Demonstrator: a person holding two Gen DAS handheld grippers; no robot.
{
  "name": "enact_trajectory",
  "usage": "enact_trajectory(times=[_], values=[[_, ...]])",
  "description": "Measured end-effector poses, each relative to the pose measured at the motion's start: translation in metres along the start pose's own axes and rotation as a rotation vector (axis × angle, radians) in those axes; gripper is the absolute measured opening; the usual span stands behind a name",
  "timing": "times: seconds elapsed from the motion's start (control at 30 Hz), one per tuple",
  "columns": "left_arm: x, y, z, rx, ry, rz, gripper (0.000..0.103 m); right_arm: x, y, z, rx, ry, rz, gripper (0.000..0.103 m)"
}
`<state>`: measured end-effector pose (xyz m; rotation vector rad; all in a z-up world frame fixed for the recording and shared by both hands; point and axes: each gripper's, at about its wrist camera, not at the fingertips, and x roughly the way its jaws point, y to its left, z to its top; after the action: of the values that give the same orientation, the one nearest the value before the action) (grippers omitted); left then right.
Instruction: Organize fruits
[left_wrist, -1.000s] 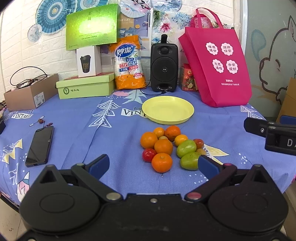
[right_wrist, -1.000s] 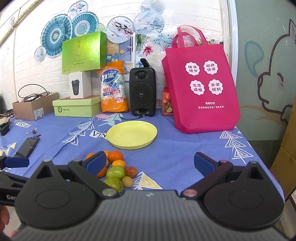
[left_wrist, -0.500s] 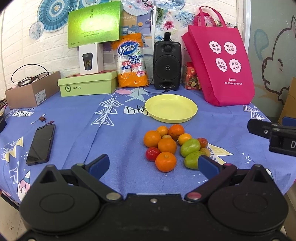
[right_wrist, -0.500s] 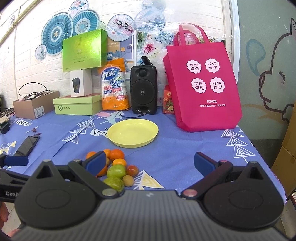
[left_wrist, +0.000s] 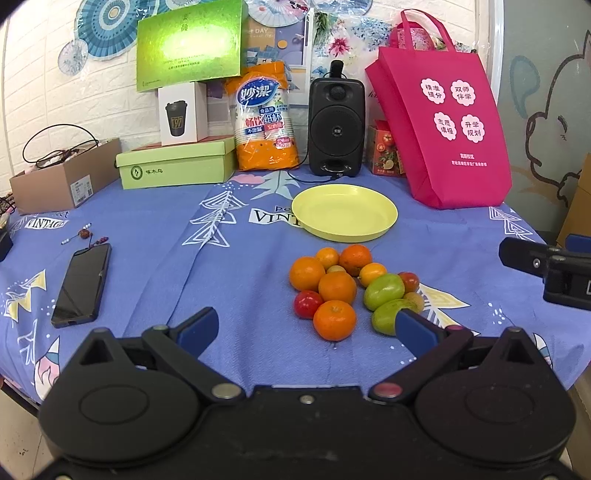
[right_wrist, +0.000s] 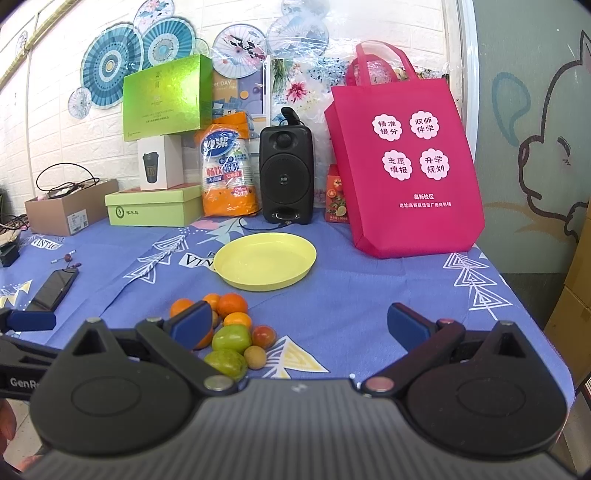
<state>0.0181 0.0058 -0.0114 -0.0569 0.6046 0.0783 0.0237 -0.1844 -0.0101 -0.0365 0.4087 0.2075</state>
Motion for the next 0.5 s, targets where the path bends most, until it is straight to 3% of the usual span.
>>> enact_trajectory(times=[0.37, 0.5], values=[[0.002, 0.003, -0.001, 0.082, -0.045, -0.044, 0.103, 0.012, -0.008, -0.008, 0.015, 0.023, 0.007, 0.103], [0.014, 0.008, -0.001, 0.097, -0.012, -0.083, 0.103, 0.017, -0.013, -0.008, 0.025, 0.047, 0.063, 0.103]])
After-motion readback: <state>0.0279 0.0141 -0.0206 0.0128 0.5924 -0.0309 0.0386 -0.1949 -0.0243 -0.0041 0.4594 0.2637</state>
